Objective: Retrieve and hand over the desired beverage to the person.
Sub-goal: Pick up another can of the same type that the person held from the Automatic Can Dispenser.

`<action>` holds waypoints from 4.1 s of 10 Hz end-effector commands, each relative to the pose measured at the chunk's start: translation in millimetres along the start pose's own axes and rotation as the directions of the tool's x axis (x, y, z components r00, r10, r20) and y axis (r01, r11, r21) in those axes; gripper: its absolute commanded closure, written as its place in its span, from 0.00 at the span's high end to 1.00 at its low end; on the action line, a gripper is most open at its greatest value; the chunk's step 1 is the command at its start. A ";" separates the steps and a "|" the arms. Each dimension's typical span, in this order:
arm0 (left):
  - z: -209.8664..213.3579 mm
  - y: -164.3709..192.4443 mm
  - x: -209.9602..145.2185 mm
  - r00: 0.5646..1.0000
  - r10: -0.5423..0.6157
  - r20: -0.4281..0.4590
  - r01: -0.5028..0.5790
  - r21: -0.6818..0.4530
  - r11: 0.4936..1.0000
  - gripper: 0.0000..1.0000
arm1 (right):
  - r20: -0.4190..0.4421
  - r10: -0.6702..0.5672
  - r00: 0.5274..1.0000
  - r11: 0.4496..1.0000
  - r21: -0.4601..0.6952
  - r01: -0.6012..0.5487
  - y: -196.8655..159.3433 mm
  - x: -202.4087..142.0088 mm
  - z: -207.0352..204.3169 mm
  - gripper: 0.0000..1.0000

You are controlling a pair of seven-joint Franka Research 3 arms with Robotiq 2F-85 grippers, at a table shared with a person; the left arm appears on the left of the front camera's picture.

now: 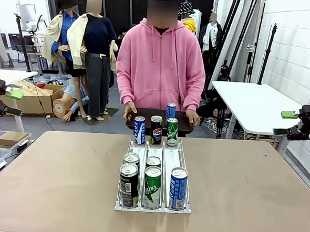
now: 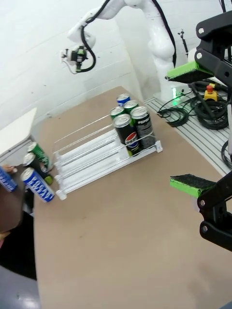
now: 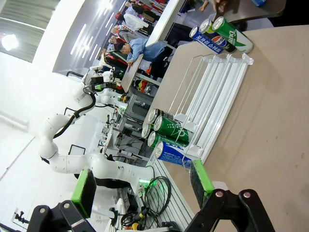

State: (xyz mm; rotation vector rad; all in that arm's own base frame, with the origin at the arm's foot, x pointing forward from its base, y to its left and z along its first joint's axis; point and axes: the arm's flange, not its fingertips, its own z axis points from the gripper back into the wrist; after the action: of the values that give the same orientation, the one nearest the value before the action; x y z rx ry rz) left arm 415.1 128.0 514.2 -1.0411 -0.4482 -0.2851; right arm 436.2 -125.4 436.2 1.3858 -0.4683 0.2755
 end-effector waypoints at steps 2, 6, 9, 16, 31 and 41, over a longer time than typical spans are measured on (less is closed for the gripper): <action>-29.7 -28.8 -1.4 0.995 0.023 -0.102 -0.018 0.049 0.999 1.00 | 0.009 -0.009 1.000 1.000 -0.002 0.009 1.3 -1.1 -1.3 1.00; -80.2 -61.1 -6.3 0.977 0.018 -0.212 0.009 0.124 0.992 1.00 | 0.009 -0.009 1.000 1.000 -0.002 0.009 1.3 -1.1 -1.3 1.00; -133.7 -95.2 -20.2 0.958 0.009 -0.286 0.060 0.232 0.971 1.00 | 0.009 -0.009 1.000 1.000 -0.002 0.009 1.3 -1.1 -1.3 1.00; -215.3 -133.8 -15.1 0.918 -0.022 -0.396 0.133 0.256 0.957 1.00 | 0.009 -0.009 1.000 1.000 -0.002 0.009 1.3 -1.1 -1.3 1.00; -298.8 -207.4 -37.5 0.846 0.017 -0.533 0.227 0.388 0.893 1.00 | 0.009 -0.009 1.000 1.000 -0.002 0.009 1.3 -1.1 -1.3 1.00; -396.9 -205.8 -54.5 0.869 0.082 -0.488 0.289 0.636 0.716 1.00 | 0.009 -0.009 1.000 1.000 -0.002 0.009 1.3 -1.1 -1.3 1.00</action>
State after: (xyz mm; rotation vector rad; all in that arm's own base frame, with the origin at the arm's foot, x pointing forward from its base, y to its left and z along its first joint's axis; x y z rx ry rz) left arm 361.2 -305.3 471.9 -0.2038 -0.1166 -0.4452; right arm 436.3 -124.9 436.2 1.3854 -0.4676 0.2761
